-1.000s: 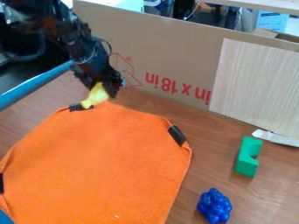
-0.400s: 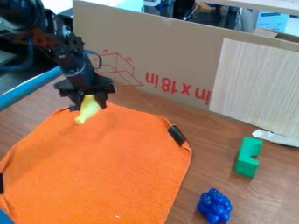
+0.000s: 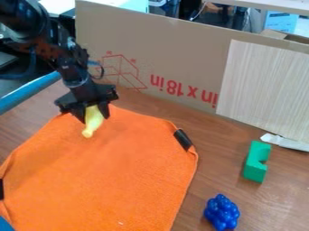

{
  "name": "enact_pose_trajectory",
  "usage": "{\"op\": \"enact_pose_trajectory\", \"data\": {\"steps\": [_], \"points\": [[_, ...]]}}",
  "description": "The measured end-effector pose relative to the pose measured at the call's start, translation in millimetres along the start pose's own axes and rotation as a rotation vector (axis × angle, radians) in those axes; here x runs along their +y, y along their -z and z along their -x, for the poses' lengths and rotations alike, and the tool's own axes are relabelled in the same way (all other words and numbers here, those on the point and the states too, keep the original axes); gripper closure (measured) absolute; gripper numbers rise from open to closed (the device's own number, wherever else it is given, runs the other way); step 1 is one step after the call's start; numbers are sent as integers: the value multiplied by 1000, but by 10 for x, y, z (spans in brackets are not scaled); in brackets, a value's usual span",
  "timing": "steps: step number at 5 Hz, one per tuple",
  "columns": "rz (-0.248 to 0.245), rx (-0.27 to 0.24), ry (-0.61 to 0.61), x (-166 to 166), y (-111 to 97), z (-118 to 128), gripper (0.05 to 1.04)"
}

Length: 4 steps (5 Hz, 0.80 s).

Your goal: Move the banana onto the cloth

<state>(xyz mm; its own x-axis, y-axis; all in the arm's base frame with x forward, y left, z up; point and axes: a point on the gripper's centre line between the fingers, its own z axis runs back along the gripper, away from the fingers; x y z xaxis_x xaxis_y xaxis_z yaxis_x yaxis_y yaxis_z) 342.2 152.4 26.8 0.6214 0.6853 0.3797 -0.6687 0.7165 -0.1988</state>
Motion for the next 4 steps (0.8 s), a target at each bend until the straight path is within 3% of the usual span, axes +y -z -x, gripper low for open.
{"op": "enact_pose_trajectory", "data": {"steps": [2, 4], "points": [[-58, 69, -46, 112, 188, 153, 523], [-48, 57, -124, 97, 221, 141, 523]]}}
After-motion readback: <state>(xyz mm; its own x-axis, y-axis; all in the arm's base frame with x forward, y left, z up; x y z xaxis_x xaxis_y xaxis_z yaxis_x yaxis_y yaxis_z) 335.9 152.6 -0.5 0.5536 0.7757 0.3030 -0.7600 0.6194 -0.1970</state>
